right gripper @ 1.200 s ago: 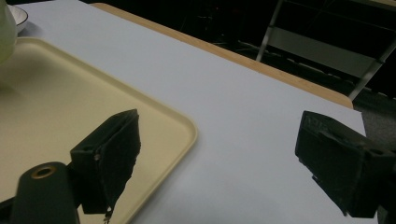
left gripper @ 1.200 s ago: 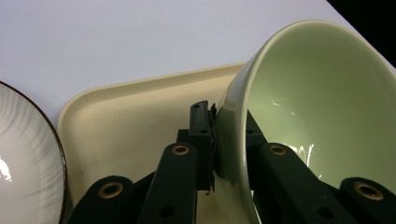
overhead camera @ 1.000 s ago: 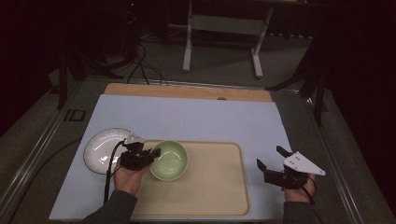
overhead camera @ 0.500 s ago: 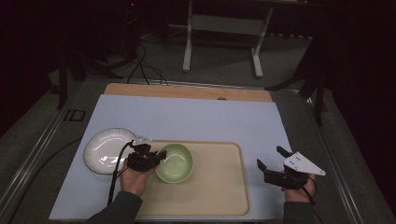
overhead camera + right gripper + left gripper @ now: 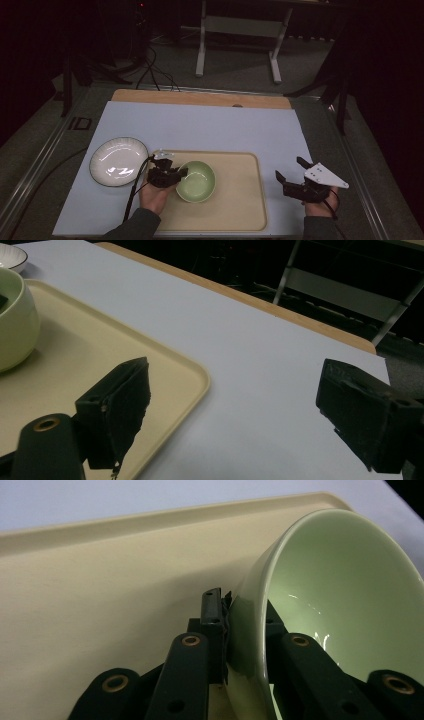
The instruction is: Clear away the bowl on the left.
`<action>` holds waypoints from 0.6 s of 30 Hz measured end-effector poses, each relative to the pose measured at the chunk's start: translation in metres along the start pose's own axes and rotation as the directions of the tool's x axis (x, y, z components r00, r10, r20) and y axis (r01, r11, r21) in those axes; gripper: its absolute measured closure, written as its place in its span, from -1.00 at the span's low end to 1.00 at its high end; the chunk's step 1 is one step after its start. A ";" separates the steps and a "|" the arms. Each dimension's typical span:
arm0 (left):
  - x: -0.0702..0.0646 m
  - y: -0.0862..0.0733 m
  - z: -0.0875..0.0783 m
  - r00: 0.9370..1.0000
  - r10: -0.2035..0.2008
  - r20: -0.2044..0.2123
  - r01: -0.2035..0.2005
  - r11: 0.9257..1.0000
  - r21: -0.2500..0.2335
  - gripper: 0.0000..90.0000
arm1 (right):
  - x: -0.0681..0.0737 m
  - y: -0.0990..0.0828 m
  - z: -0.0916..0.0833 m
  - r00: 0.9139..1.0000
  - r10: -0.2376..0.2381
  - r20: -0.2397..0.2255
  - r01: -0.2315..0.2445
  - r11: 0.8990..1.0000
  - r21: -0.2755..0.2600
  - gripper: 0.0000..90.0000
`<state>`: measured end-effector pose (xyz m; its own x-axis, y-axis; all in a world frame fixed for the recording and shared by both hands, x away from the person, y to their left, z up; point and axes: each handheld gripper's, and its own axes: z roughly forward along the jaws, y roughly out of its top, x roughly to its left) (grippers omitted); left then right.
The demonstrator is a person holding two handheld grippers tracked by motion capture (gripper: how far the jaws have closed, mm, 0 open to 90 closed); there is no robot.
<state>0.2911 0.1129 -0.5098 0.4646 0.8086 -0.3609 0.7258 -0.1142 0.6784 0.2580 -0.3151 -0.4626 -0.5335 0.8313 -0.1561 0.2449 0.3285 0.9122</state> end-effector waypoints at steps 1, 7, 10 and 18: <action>0.001 0.000 0.001 1.000 -0.006 0.013 0.006 1.000 0.002 0.77 | 0.000 0.000 0.000 1.000 0.000 0.000 0.000 1.000 0.001 -0.70; 0.005 0.000 0.002 1.000 -0.016 0.006 0.016 1.000 0.020 0.65 | 0.000 0.000 0.000 1.000 0.001 0.001 -0.001 1.000 0.005 -0.70; 0.003 0.000 0.003 1.000 -0.004 0.007 0.004 1.000 0.017 0.53 | 0.000 0.000 0.000 1.000 0.002 0.002 -0.002 1.000 0.006 -0.70; -0.002 0.008 -0.010 0.996 0.058 -0.068 -0.060 0.998 -0.026 0.19 | 0.000 0.000 0.000 1.000 0.004 0.005 -0.004 1.000 0.005 -0.70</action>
<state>0.2906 0.1161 -0.4972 0.4701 0.8382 -0.2762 0.6830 -0.1473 0.7154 0.2579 -0.3154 -0.4628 -0.5287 0.8347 -0.1542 0.2512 0.3274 0.9109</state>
